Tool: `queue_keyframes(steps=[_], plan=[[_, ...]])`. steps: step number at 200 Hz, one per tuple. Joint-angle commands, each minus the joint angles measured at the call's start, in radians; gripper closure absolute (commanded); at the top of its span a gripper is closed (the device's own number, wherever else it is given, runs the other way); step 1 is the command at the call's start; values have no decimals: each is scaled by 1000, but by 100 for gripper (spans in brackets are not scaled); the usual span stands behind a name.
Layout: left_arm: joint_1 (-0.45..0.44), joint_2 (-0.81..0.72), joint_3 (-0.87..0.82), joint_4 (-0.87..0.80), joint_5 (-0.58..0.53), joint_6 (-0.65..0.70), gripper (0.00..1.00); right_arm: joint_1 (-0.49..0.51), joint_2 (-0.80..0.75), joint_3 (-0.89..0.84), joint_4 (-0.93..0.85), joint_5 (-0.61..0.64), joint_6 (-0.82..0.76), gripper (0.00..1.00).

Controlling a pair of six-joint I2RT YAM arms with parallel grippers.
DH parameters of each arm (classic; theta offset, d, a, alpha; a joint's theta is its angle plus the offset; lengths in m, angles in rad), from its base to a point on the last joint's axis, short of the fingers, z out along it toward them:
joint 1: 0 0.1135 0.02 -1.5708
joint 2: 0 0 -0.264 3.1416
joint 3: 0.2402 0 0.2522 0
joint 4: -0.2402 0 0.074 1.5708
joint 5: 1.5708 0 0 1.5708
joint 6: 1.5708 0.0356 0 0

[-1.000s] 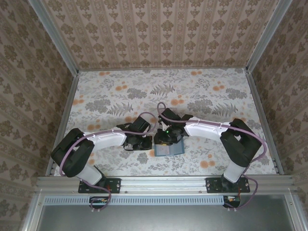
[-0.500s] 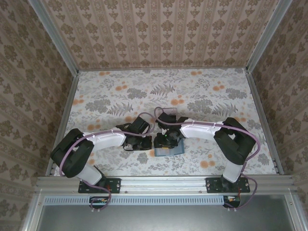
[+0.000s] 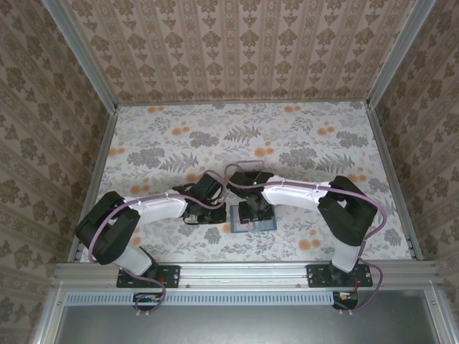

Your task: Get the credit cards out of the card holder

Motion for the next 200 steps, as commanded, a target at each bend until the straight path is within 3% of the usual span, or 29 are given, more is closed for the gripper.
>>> queue_keyframes(steps=[1, 45, 108, 134, 166, 200], plan=[[-2, 15, -16, -34, 2, 10, 95, 20, -19, 25, -88, 101, -12, 45], [-2, 18, -12, -44, -1, 12, 95, 18, -43, 14, -102, 113, -17, 52], [0, 27, 6, -57, -1, 16, 95, 13, -73, -6, -82, 96, -27, 83], [6, 35, 10, -62, 1, 21, 95, -3, -82, -30, -73, 93, -33, 90], [11, 43, 16, -68, 2, 27, 95, -21, -83, -74, -53, 93, -40, 88], [12, 45, 31, -83, 1, 33, 95, -30, -78, -105, -55, 114, -41, 70]])
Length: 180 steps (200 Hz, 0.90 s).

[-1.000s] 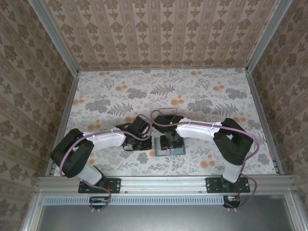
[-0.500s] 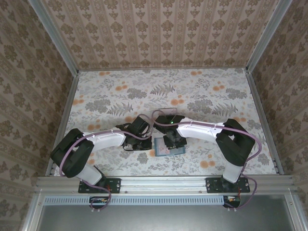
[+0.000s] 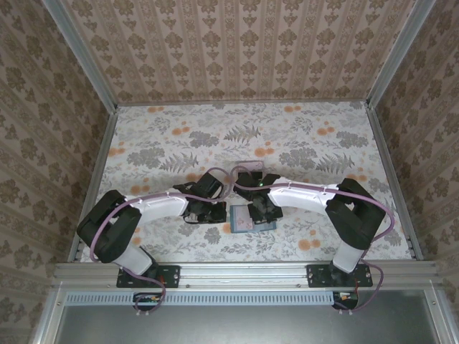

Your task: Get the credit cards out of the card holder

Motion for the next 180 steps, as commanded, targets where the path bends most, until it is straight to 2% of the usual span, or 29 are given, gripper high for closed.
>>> queue_keyframes(steps=[1, 51, 89, 142, 180], plan=[[5, 30, 11, -58, -10, 23, 95, -9, -16, -28, -10, 33, -11, 69], [3, 19, 53, -86, -12, 29, 95, -26, -59, -51, -40, 69, -26, 59], [-5, 4, 98, -90, -6, 28, 95, -50, -124, -68, -34, 42, -33, 57], [-39, 19, 158, -58, -6, -2, 95, -77, -191, -68, 12, -50, -42, 65], [-59, 64, 156, 3, 15, -32, 95, -101, -209, -89, 152, -208, -24, 76]])
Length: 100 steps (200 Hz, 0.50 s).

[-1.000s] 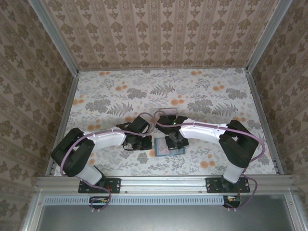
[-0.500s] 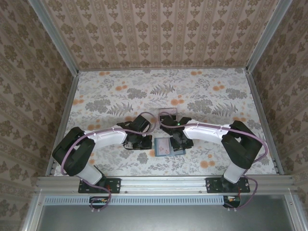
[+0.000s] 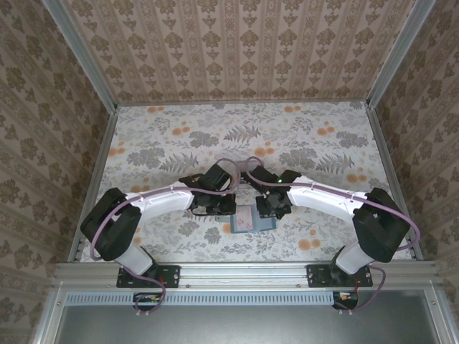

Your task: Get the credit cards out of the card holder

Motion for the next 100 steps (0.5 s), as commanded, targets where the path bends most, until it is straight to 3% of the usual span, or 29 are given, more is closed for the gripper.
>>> queue_keyframes(steps=[1, 44, 100], plan=[[-12, 30, 9, 38, 16, -29, 95, -20, -25, -27, 103, -138, 6, 76], [-17, 55, -7, 65, 21, -31, 96, -59, 36, -64, 290, -319, 43, 78], [-9, 72, -29, 41, 1, -17, 96, -69, 124, -82, 388, -383, 60, 78]])
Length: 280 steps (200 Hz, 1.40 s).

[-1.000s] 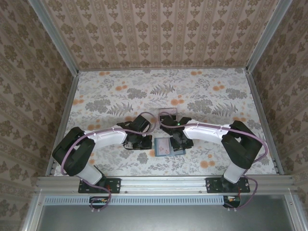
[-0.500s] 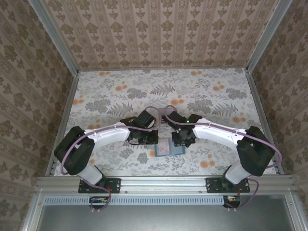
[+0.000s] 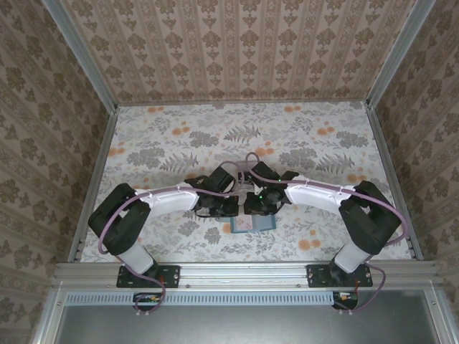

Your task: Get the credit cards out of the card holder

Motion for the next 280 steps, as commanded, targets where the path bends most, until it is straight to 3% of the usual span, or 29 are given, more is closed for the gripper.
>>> queue_keyframes(steps=[1, 151, 280], plan=[[3, 15, -20, -12, -7, 1, 96, -9, 31, -20, 61, -62, 22, 78], [12, 26, -30, -39, 1, 19, 96, -12, 46, -21, -28, 50, -10, 69], [-26, 2, 56, -72, 20, 6, 97, -37, -49, -46, -11, -10, 7, 67]])
